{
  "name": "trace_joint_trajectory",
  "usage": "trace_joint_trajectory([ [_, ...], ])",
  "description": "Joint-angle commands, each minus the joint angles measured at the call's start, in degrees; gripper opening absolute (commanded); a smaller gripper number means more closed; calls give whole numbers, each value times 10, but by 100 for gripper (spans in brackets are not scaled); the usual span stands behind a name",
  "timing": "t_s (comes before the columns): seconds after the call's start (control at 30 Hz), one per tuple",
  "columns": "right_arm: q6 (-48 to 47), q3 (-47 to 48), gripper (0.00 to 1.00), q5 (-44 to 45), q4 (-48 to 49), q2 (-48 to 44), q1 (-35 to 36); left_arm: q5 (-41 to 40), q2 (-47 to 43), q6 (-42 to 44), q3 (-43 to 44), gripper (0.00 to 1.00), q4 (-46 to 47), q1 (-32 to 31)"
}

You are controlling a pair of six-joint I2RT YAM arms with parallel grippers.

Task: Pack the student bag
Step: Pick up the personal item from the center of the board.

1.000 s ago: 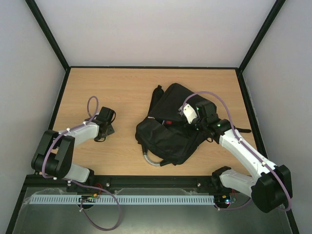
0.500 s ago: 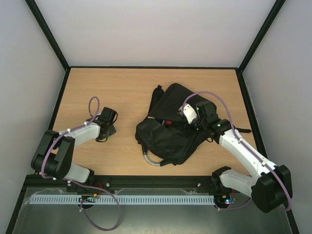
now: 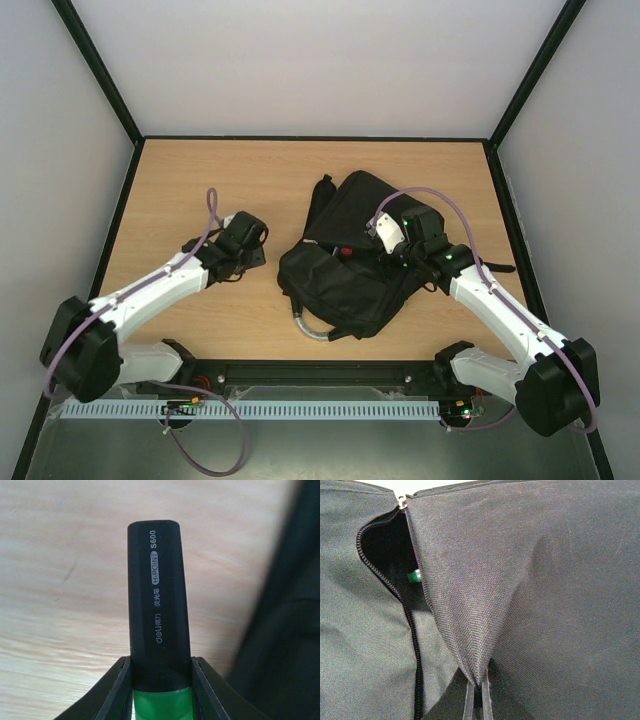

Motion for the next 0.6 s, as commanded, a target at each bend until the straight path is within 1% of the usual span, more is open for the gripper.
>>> trace_joint_trajectory([
  [0.0,-6,3,1,-5,8,-5,-4,26,-68,20,36,2,7,-34],
  [0.13,-6,2,1,-4,11,-12,-5,137,-118,68,34,2,100,-59],
  [0.23,-4,2,1,-4,11,-14,-6,217,-128,112,35,2,159,-95],
  [0.33,-5,2,1,-4,12,-17,-5,285,-99,141,55,3,172,-130],
  [0.57,-4,2,1,0,14,-25,-5,358,-1,182,88,2,194,-226],
])
